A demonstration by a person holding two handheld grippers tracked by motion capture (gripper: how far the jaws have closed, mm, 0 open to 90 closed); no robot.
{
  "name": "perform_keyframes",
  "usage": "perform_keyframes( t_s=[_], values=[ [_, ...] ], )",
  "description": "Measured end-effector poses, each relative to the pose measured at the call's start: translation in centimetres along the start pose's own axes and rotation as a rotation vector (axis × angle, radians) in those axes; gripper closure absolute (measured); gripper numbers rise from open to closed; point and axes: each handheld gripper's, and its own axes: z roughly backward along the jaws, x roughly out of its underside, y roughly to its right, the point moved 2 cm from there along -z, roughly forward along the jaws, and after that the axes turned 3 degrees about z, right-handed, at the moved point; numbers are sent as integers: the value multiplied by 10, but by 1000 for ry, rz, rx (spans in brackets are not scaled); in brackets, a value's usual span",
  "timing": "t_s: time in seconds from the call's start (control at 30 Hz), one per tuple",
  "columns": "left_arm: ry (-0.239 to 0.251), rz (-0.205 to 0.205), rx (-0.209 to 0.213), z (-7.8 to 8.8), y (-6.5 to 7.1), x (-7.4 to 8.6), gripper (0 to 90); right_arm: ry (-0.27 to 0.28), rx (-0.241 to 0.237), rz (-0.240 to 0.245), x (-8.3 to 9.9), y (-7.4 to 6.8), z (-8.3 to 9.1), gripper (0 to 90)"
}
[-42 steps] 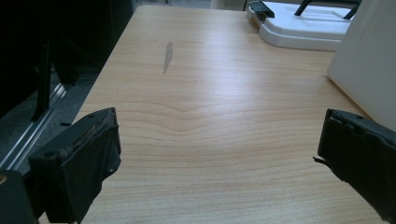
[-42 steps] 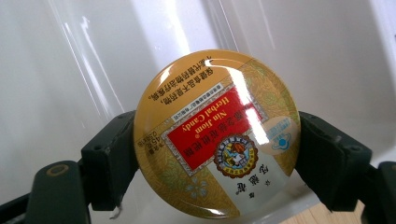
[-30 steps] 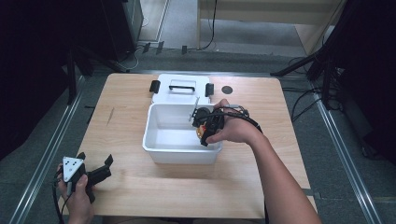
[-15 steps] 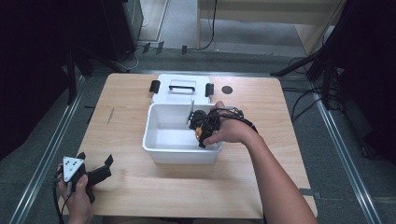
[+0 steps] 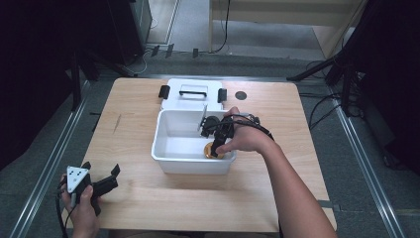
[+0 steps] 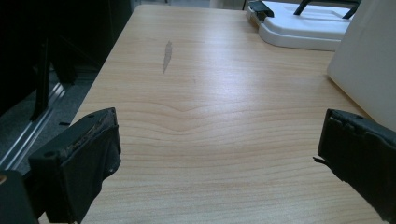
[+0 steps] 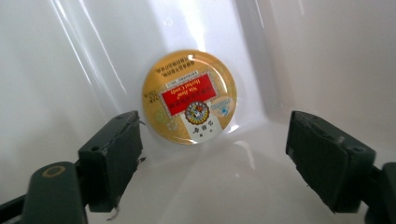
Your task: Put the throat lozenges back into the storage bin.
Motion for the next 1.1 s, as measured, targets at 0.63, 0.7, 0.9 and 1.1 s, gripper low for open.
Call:
perform_keyframes(
  t_s=[0.63,0.7,0.9,1.1],
  values=[
    [3,0,-4,0,0,0,0,205,0,-176,30,13,65,273],
    [6,1,-4,0,1,0,0,218,1,-202,37,15,71,273],
    [3,0,-2,0,0,0,0,239,1,-249,60,18,83,271],
    [4,-4,-7,0,1,0,0,245,9,-302,87,21,84,271]
  ],
)
